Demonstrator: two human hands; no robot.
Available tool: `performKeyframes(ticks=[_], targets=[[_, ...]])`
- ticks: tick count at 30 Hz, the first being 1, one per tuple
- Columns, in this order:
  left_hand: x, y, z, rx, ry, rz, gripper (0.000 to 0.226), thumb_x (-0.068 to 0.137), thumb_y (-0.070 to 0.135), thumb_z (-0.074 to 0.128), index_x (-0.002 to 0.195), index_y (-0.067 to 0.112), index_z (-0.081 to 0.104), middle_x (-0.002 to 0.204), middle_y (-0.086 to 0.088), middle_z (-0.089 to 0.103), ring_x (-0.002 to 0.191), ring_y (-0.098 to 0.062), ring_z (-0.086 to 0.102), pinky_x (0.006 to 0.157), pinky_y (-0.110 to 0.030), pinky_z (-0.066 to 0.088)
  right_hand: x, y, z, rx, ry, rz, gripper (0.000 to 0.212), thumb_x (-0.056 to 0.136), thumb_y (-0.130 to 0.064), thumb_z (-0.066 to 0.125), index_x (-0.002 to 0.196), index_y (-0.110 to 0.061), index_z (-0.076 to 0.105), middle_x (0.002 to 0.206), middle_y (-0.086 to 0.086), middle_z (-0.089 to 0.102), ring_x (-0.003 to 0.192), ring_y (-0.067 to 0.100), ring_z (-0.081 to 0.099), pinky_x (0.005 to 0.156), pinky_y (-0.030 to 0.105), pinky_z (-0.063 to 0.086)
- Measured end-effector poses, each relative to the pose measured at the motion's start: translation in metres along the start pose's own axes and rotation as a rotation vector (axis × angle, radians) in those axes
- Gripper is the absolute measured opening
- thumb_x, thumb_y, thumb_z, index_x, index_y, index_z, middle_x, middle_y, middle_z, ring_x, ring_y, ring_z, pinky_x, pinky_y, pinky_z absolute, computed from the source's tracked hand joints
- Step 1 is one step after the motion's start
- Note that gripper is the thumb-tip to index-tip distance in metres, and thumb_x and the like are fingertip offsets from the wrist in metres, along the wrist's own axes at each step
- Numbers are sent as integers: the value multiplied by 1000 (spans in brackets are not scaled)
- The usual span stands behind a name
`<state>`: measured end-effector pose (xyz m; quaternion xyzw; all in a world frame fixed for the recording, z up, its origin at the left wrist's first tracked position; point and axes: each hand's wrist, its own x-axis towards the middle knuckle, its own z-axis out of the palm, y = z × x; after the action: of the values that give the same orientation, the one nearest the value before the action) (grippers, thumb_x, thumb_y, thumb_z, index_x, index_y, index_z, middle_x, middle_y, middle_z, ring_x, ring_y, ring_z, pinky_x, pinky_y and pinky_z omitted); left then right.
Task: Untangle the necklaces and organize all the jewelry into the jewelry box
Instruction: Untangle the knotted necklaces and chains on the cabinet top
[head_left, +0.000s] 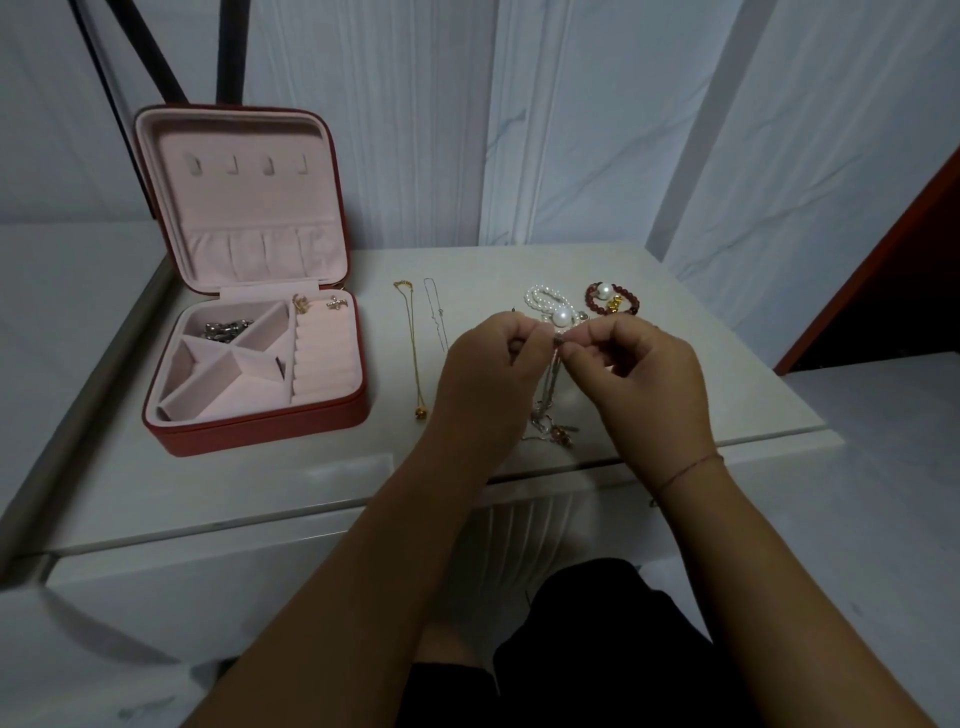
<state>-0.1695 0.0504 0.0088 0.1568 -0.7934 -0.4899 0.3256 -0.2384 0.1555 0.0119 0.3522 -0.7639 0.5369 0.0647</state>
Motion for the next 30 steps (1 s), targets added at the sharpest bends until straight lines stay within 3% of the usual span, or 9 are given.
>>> performKeyframes(ticks=[4,8,11,14,17,22,26,28,30], targets=[[1,-1,2,68,-2,25,17,98,16,46,88,10,59,76,-2,58,69,-7,51,61,-13,38,0,0,0,23,4,25,12,84,-5,65,78,-15,65,67,-6,58,60,-1,50,59,7,41],[2,0,1,13,-13,-35,16,99,15,43,90,14,56,77,8,54,74,-2,51,65,-9,39,1,1,-2,243,8,151,12,85,-5,61,74,-6,65,66,16,58,62,9,50,61,18,44],[-1,2,0,-158,-64,-92,15,98,16,47,100,14,62,86,8,61,82,-2,58,76,-15,47,1,3,-3,377,-48,233,14,90,-10,58,78,-8,65,68,3,60,62,4,52,61,18,43],[-2,2,-3,-217,-86,-36,19,94,12,55,110,9,66,94,2,68,87,-4,64,81,-14,50,2,7,-2,482,-111,286,13,90,-18,58,83,-11,66,69,-2,61,65,8,54,63,23,42],[-2,0,-4,-196,-68,9,16,89,8,62,103,8,69,89,3,69,82,-1,64,78,-13,50,2,7,-2,531,-136,318,18,81,-27,57,83,-12,67,67,-3,60,64,8,52,63,22,41],[-3,0,-4,-236,-99,-40,7,91,11,61,90,15,66,78,6,68,74,0,63,74,-13,51,3,4,-1,608,-158,368,17,87,-21,56,76,-10,63,65,-2,58,61,9,51,60,23,39],[-4,3,-6,-302,-176,-128,21,97,16,50,82,19,65,64,14,64,65,5,59,70,-13,49,5,4,-2,683,-130,438,25,96,-17,49,74,-10,58,68,2,57,62,11,51,61,26,36],[-5,6,-6,-326,-212,-162,28,99,17,46,77,17,63,64,11,61,65,2,55,71,-17,49,5,5,-3,663,-139,422,27,97,-22,49,74,-11,57,70,2,57,65,11,51,63,27,36],[-4,7,-5,-368,-230,-202,31,100,17,43,75,13,60,70,2,58,71,-9,53,79,-29,49,4,7,-3,621,-167,396,26,91,-33,51,75,-13,59,72,1,59,69,11,53,68,28,37]])
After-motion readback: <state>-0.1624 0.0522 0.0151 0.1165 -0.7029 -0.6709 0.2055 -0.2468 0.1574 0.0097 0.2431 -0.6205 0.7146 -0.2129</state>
